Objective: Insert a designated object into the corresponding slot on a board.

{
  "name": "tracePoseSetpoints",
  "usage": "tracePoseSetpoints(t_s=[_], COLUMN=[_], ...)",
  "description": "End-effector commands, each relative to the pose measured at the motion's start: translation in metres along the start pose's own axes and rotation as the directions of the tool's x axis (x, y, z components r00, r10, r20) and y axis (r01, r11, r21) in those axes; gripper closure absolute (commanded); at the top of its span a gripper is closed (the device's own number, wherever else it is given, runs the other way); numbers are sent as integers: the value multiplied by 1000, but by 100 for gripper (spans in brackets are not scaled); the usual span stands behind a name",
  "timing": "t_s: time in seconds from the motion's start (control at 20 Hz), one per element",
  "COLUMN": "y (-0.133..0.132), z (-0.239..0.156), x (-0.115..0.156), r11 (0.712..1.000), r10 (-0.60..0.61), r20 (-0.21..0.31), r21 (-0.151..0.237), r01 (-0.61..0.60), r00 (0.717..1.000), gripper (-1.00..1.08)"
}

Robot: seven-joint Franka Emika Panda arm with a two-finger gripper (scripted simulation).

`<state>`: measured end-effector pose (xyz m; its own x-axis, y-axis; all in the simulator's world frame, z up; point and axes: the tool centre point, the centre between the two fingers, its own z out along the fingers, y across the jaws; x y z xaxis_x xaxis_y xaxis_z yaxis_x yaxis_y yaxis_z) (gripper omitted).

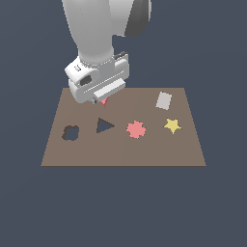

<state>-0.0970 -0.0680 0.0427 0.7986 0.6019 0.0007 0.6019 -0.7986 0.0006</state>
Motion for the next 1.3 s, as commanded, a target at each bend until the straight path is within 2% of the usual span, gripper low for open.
tracePoseSetpoints(t_s=[0.0,0.2,0.25,1.25], y=[0,0,0,1], z=[8,13,13,9], x=[0,0,0,0], r11=[1000,1000,1000,1000], r10=[0,1,1,-10], r20=[1,1,1,1], r21=[1,1,1,0], r01=[0,-1,-1,10], r00=[1000,1000,1000,1000], gripper=[-92,-92,108,108])
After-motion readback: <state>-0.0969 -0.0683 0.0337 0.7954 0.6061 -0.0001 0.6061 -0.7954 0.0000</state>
